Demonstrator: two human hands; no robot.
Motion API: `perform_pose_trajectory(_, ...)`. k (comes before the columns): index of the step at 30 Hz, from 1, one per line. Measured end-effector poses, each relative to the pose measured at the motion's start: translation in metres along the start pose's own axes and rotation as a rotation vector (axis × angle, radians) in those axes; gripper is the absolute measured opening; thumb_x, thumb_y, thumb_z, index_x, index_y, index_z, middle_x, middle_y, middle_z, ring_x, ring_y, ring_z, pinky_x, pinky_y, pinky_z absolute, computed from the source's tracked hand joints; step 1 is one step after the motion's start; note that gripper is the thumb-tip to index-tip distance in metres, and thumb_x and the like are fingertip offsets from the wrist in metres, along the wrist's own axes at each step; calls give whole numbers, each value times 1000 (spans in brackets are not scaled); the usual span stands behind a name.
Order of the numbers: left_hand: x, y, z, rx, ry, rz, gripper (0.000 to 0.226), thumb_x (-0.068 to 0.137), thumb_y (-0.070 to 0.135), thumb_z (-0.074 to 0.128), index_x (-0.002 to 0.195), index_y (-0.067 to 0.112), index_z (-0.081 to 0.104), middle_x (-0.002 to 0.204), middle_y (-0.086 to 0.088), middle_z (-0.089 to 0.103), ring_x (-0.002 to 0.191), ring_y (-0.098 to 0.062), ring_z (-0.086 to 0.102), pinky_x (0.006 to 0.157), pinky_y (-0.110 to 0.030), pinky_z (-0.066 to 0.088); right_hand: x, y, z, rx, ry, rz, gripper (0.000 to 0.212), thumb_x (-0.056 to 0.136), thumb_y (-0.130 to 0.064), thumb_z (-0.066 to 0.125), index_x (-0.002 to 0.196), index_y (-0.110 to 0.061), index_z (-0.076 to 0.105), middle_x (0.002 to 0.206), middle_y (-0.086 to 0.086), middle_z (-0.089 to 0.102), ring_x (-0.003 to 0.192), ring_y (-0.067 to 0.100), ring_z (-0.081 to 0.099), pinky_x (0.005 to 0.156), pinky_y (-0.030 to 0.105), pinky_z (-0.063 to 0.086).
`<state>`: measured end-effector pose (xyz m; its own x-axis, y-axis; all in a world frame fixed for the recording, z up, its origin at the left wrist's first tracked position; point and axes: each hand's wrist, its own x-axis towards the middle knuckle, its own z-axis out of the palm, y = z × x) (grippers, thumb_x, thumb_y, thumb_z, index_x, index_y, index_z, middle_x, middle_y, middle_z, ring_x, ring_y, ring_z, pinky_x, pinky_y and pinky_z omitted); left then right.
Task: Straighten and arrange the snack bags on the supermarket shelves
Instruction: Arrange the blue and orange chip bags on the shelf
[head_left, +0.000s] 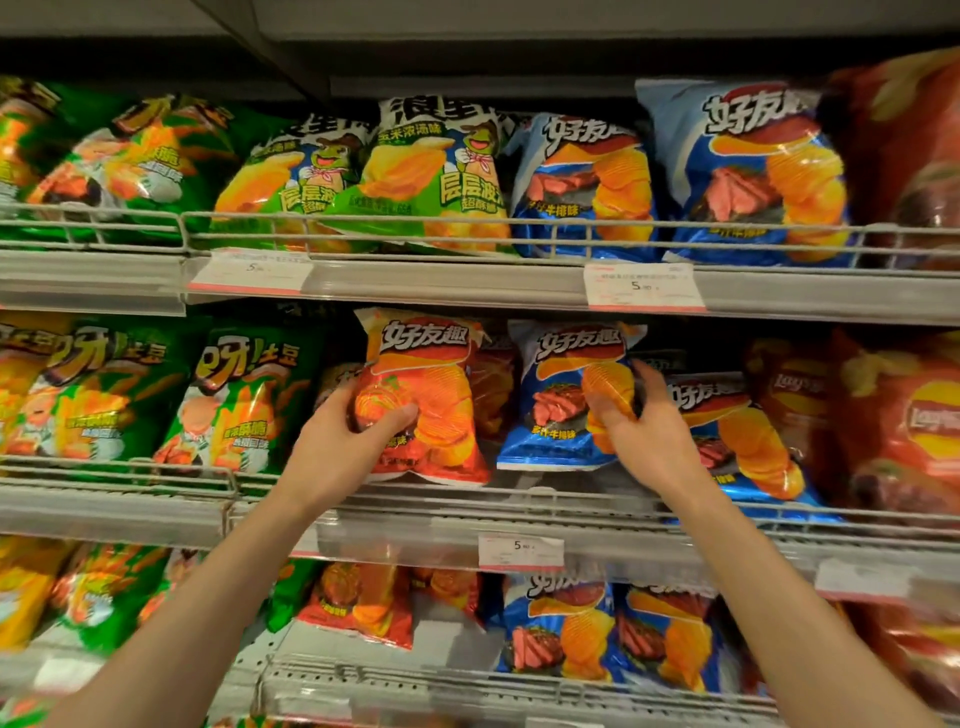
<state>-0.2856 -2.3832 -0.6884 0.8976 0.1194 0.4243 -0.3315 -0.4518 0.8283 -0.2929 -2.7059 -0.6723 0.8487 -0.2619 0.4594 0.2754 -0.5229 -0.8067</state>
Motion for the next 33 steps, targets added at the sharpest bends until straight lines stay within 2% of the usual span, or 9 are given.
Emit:
perform_pose_trajectory(4,9,9,28,137,-54,22,76,81,62,77,141,24,51,120,3,70,113,-21,67,99,-39,53,1,7,-17,35,16,36,70,97,-47,62,155,-24,31,102,-15,63,78,1,64,78,30,54)
perform_pose_trajectory(8,10,7,49,271,-74,45,96,81,66,73,156,20,35,109,6,68,118,-28,65,97,-39,52,-6,11,-21,8,5,31,73,101,-42,57,160,-27,18,89,-22,59,65,-13,65,52,9,47)
perform_pose_trajectory(10,7,5,55,359,-88,63,98,82,71,69,159,24,29,126,-3,65,124,-31,62,100,-41,51,-10,14,-16,-84,-76,6,71,103,-42,53,160,-29,12,91,-13,66,72,3,70,62,21,55)
perform_pose_trajectory(13,3,5,52,457,-29,174,95,82,73,66,158,30,30,148,-12,51,131,-35,55,105,-46,49,-12,18,-12,-365,-205,-13,67,105,-41,45,160,-23,11,115,9,70,96,29,70,83,41,55)
perform_pose_trajectory(16,4,8,48,596,25,362,78,91,71,53,154,27,41,153,-10,47,135,-35,49,109,-50,46,-11,21,-11,-501,-136,-81,71,103,-43,46,160,-17,14,150,21,45,124,40,58,97,45,50)
perform_pose_trajectory(19,8,15,57,633,-79,376,61,102,56,49,155,26,45,166,-5,33,151,-31,32,121,-50,32,-12,16,-4,-533,-17,-224,74,101,-49,50,159,-16,20,162,19,26,147,40,32,117,46,34)
perform_pose_trajectory(23,14,11,68,652,-179,339,63,106,53,38,163,29,26,173,4,9,160,-18,6,128,-49,16,-3,13,9,-678,-176,-292,74,102,-58,39,161,-19,19,170,11,15,157,30,8,127,49,13)
perform_pose_trajectory(28,18,-3,72,753,-237,293,68,106,61,19,163,31,-2,171,10,-10,153,-6,-17,126,-38,-3,4,26,9,-725,-322,-234,72,102,-62,28,163,-26,12,172,4,8,158,26,4,127,52,8)
perform_pose_trajectory(33,18,-6,74,763,-229,278,68,105,62,15,163,33,-4,170,13,-12,154,-4,-17,123,-37,-7,7,31,18,-727,-365,-182,73,101,-65,23,163,-30,7,172,1,0,158,25,-3,124,55,4)
